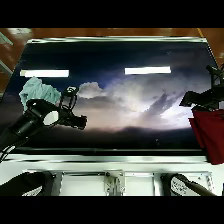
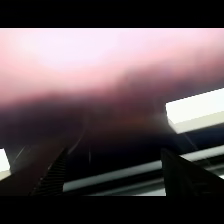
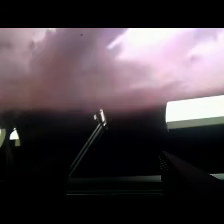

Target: Fold the shirts.

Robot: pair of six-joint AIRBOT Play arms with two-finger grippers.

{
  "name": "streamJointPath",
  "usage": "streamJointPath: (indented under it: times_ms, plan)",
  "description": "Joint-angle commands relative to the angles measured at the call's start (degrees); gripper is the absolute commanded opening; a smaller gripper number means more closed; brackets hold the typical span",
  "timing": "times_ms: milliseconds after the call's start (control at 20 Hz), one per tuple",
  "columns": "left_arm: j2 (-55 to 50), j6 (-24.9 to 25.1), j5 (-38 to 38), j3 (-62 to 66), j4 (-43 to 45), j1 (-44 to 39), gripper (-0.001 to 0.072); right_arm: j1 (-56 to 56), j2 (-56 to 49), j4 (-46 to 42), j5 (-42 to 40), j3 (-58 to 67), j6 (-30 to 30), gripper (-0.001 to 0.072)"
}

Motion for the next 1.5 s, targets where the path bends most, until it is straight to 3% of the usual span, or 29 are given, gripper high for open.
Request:
streamJointPath:
  times_ms: [0,100,200,300,450,550,650,800,950,1300,1350,1400,1450]
  plan:
    - [-0.13,0.02,7.85,0.0,-0.87,-0.07,0.0689,0.04,-0.04,0.61,-2.05,0.02,0.02,0.0658]
    - [-0.79,-1.57,8.28,0.31,1.64,0.96,0.0691,0.07,-0.04,1.42,-2.23,0.02,0.42,0.0659]
    - [-3.19,-4.83,5.75,5.77,1.44,9.33,0.0712,0.07,-0.04,1.79,-2.19,0.02,0.39,0.0658]
    - [-7.26,0.46,3.56,15.58,1.51,22.36,0.071,0.07,-0.04,2.84,-2.32,0.02,0.37,0.0658]
    - [-15.67,3.69,-1.25,28.44,1.49,39.52,0.0709,0.07,-0.04,7.26,-2.27,0.02,0.39,0.0658]
    - [-20.5,6.73,-1.38,32.06,1.49,47.17,0.0708,0.07,-0.04,10.32,-2.36,0.02,-0.37,0.0658]
    - [-24.98,6.75,-1.36,32.98,1.07,52.28,0.0708,0.07,-0.04,11.26,-2.99,0.02,-1.97,0.0658]
    - [-32.13,6.75,-0.85,32.96,0.17,55.01,0.0708,0.07,-0.04,11.26,-5.84,0.02,-1.99,0.0658]
    - [-38.25,6.78,4.63,32.96,-2.14,54.29,0.0708,0.07,-0.04,11.26,-8.04,0.02,-2.01,0.0658]
    - [-44.94,6.69,12.61,32.98,-6.49,53.09,0.0696,0.07,-0.04,11.56,-7.8,0.02,-1.95,0.0658]
    - [-45.13,6.51,12.81,32.96,-6.47,52.96,0.0554,0.07,-0.04,12.13,-7.3,0.02,-1.95,0.0658]
    - [-45.11,6.54,12.81,33.0,-6.47,52.96,0.0302,0.07,-0.04,12.81,-6.86,0.02,-1.97,0.0658]
    - [-45.05,6.54,12.57,33.14,-6.49,52.98,0.0103,0.07,-0.04,13.25,-6.62,0.02,-1.97,0.0658]
